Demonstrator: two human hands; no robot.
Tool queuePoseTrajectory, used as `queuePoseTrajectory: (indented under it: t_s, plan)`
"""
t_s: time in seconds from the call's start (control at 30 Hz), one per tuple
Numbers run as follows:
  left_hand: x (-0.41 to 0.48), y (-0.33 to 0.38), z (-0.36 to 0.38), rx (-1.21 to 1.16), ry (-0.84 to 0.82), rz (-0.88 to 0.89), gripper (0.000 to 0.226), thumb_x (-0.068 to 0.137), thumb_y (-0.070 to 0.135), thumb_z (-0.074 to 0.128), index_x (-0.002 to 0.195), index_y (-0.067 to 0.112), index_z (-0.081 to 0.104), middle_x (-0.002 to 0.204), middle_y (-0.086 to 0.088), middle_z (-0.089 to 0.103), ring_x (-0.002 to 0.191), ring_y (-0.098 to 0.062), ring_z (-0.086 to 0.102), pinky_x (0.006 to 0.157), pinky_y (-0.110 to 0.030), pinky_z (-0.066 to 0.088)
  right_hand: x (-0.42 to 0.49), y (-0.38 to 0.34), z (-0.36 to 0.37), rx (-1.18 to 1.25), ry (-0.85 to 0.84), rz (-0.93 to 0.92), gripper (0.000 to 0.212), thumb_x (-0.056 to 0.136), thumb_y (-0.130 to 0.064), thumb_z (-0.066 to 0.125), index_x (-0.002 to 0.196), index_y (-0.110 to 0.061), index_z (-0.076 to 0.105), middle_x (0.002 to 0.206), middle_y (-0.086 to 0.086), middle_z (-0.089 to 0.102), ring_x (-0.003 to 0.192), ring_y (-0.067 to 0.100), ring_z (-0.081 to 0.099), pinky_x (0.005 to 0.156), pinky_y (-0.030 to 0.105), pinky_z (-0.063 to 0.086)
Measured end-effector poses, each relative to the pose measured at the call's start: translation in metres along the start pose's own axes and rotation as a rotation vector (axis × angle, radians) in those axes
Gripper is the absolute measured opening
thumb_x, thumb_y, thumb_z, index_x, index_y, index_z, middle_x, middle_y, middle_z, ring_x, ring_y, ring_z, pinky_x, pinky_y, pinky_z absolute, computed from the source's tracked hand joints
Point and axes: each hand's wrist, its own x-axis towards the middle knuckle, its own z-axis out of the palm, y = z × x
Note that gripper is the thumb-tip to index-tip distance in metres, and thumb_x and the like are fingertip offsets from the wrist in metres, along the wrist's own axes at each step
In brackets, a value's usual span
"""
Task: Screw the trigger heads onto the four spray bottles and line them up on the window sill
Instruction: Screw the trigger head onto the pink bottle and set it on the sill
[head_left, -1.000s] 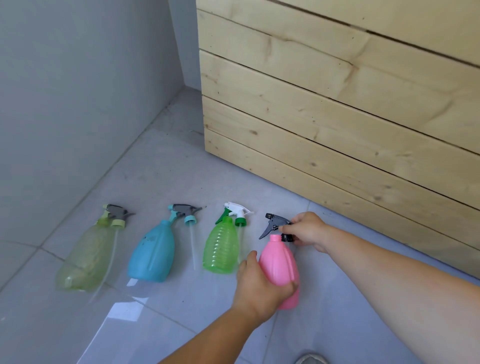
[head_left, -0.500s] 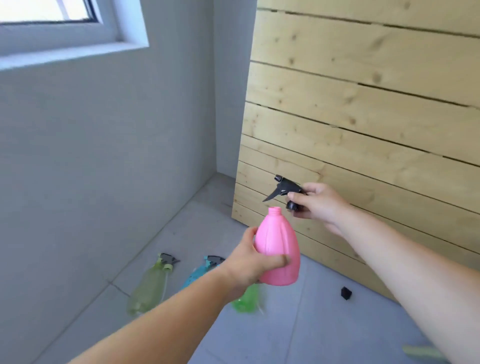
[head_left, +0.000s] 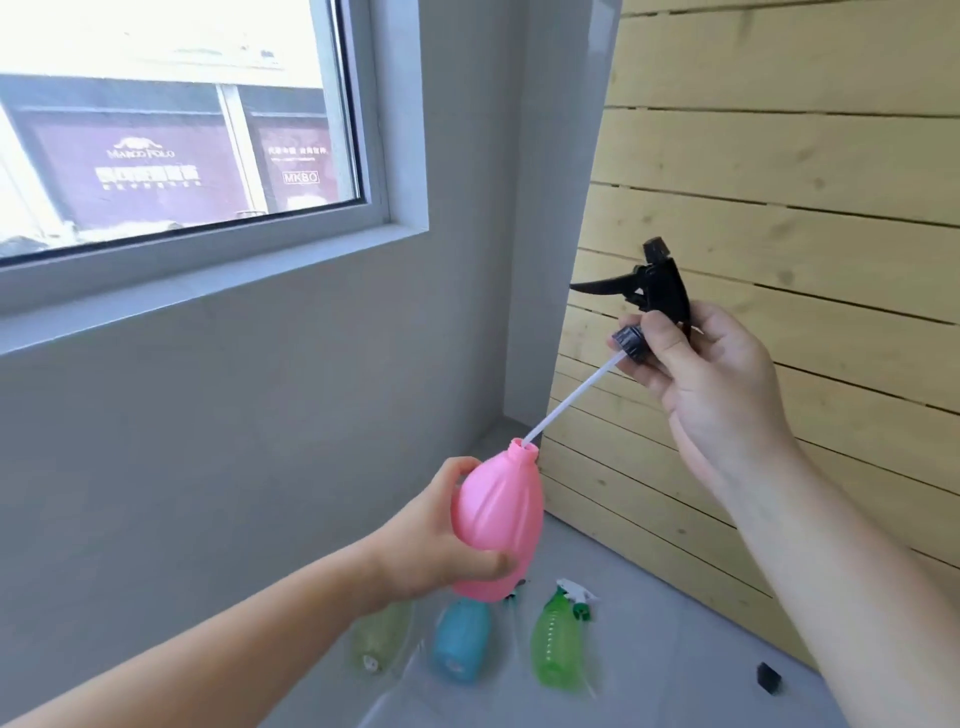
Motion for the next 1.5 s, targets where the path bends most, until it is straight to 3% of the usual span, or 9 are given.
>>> queuePoseTrajectory:
  t_s: [0.17,0.33,0.53,0.63,0.73,0.9,1.0,1.27,1.5]
  plan:
    - [-0.002,0.001,-0.005,0.054,0.033,0.013,0.083,0.066,0.023,0.086,0.133,0.039,0.039,0.119,0.003,0.062,0.107,-0.020,0.069,0.081,-0.037,0.065,-0.002,0.006,-0.001,-0.027,0.002,-0.022,0.012,0.098,-0.005,0.059,0.095,-0.013,0.067,0.088,0.005,0.072,0.085,0.026,0.069,0.081,0.031,0.060]
    - [-0.001,0.002,-0.001,0.102,0.001,0.046,0.082,0.070,0.018,0.087,0.133,0.038,0.039,0.118,0.007,0.061,0.104,-0.015,0.068,0.075,-0.026,0.063,-0.001,0.025,-0.001,-0.055,-0.044,0.070,0.010,0.096,-0.005,0.061,0.093,-0.011,0.068,0.089,0.008,0.072,0.084,0.024,0.070,0.078,0.030,0.061]
    - [0.004,0.002,0.004,0.053,0.017,0.074,0.081,0.067,0.024,0.087,0.133,0.041,0.043,0.120,0.006,0.063,0.106,-0.016,0.068,0.082,-0.033,0.064,-0.015,0.067,0.008,-0.187,-0.231,0.267,0.012,0.088,-0.005,0.071,0.098,-0.011,0.070,0.103,0.025,0.076,0.090,0.027,0.071,0.095,0.048,0.058]
    - [0.005,0.000,0.005,0.028,0.010,0.083,0.079,0.064,0.027,0.085,0.132,0.042,0.047,0.120,0.006,0.065,0.106,-0.015,0.069,0.083,-0.034,0.064,-0.014,0.074,0.005,-0.185,-0.261,0.306,0.011,0.090,-0.003,0.068,0.097,-0.011,0.068,0.097,0.015,0.078,0.086,0.019,0.072,0.094,0.042,0.058]
    - [0.006,-0.004,0.004,0.014,-0.005,0.077,0.079,0.062,0.030,0.084,0.132,0.043,0.050,0.119,0.008,0.066,0.105,-0.012,0.070,0.084,-0.033,0.064,-0.010,0.077,-0.004,-0.247,-0.400,0.333,0.016,0.092,0.000,0.064,0.105,-0.009,0.065,0.104,0.012,0.078,0.093,0.018,0.072,0.097,0.040,0.056]
    - [0.006,-0.003,-0.001,-0.024,-0.086,0.076,0.073,0.064,0.026,0.084,0.130,0.041,0.058,0.117,0.008,0.071,0.104,-0.011,0.072,0.084,-0.034,0.064,0.001,0.074,-0.024,-0.271,-0.625,0.418,0.047,0.078,-0.001,0.072,0.123,0.002,0.057,0.112,0.010,0.076,0.105,0.017,0.069,0.100,0.033,0.055]
    - [0.007,-0.002,-0.003,-0.062,-0.141,0.063,0.069,0.064,0.029,0.083,0.129,0.038,0.062,0.116,0.003,0.074,0.106,-0.016,0.073,0.086,-0.037,0.063,0.003,0.075,-0.028,-0.284,-0.666,0.397,0.045,0.077,-0.002,0.069,0.121,0.000,0.058,0.110,0.006,0.077,0.104,0.018,0.069,0.101,0.036,0.054]
    - [0.005,0.003,-0.008,-0.235,-0.263,-0.012,0.071,0.064,0.039,0.075,0.133,0.026,0.063,0.125,-0.015,0.072,0.108,-0.030,0.072,0.086,-0.038,0.058,0.004,0.071,-0.031,-0.177,-0.707,0.367,0.043,0.079,0.003,0.064,0.121,-0.006,0.056,0.108,0.006,0.074,0.101,0.018,0.067,0.087,0.026,0.053]
    - [0.002,0.006,-0.007,-0.392,-0.351,-0.088,0.063,0.064,0.043,0.069,0.125,0.028,0.067,0.108,-0.007,0.076,0.092,-0.022,0.073,0.075,-0.030,0.059,0.005,0.066,-0.035,-0.160,-0.759,0.355,0.044,0.084,0.008,0.061,0.126,0.000,0.052,0.112,0.013,0.069,0.104,0.024,0.063,0.090,0.031,0.051]
